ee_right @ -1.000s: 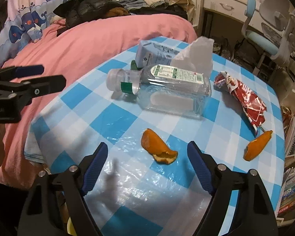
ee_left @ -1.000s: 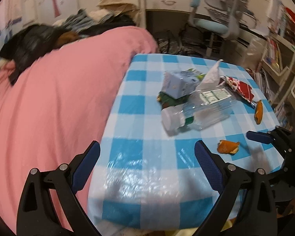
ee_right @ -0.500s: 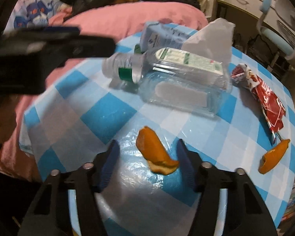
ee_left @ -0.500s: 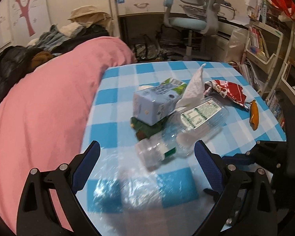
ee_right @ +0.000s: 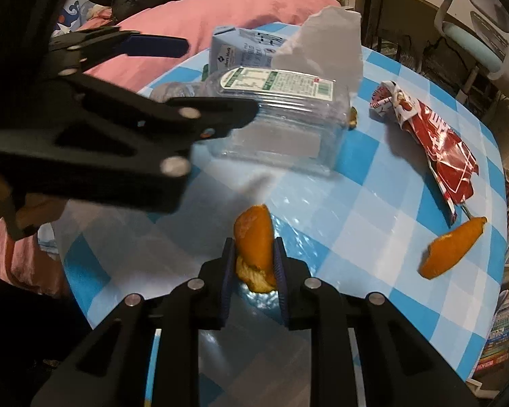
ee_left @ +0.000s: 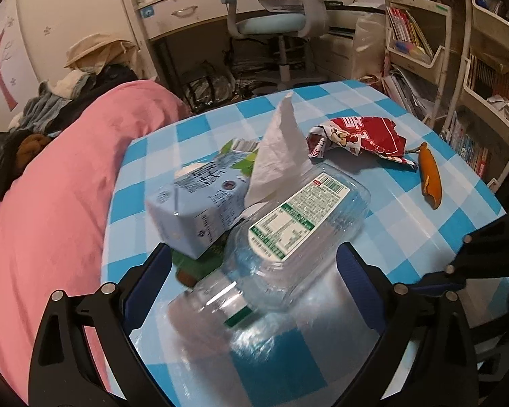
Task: Collect trash
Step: 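Grasp the orange peel piece with the right tool, then grasp the clear plastic bottle with the left tool and lift it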
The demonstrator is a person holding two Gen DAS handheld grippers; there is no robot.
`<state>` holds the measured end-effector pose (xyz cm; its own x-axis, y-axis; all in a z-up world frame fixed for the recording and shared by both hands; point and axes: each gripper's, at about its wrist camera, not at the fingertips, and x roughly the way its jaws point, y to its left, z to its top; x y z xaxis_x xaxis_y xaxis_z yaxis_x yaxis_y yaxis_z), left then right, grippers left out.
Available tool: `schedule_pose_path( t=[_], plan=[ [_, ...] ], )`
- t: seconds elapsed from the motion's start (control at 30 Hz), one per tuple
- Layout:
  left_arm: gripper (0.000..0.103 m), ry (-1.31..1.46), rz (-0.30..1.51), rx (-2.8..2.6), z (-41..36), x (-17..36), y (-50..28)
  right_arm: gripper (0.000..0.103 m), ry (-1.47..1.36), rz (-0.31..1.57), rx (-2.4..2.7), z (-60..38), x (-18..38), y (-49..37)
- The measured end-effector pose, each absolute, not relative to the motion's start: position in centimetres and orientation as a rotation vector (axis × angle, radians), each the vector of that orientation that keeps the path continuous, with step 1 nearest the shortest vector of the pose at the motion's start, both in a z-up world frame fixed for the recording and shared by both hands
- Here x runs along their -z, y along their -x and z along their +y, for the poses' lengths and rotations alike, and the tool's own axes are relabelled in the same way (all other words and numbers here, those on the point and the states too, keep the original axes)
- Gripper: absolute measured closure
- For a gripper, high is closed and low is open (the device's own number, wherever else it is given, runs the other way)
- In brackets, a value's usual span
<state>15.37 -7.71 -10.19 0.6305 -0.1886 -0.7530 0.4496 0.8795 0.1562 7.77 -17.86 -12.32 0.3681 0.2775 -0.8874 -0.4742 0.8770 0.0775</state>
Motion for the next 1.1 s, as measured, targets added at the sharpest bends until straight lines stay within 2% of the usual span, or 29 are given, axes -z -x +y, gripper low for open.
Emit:
schedule_pose_path(
  t=[0.3, 0.57, 0.9, 1.0, 1.07, 1.1],
  plan=[
    [0.009, -0.437, 0.912, 0.524, -10.1, 11.3, -13.5, 0.08, 0.187, 1.133, -0.483, -19.3, 12.3, -7.1],
    [0.009, -0.409, 0.855, 0.492, -9.6, 10.5, -13.7, 0.08, 0.181, 1.143, -0.484, -19.6, 12.2, -7.2],
    [0.009, -0.476, 0.819, 0.477, -13.4, 11.0, -14.4, 0.08, 0.164, 1.147, -0.517, -20.9, 12.4, -7.6],
    [0.018, -0.538, 0.81, 0.439, -14.2, 11.5, -14.5, 0.081, 0.152, 1.149, -0.521, -21.6, 12.6, -8.0],
    [0.039, -0.567, 0.809, 0.403, -14.0, 11.4, -14.6, 0.081, 0.149, 1.151, -0.521, -21.9, 12.6, -8.3],
    [0.043, -0.562, 0.82, 0.388, -13.6, 11.0, -14.8, 0.081, 0.147, 1.153, -0.52, -21.9, 12.6, -8.4]
  ],
)
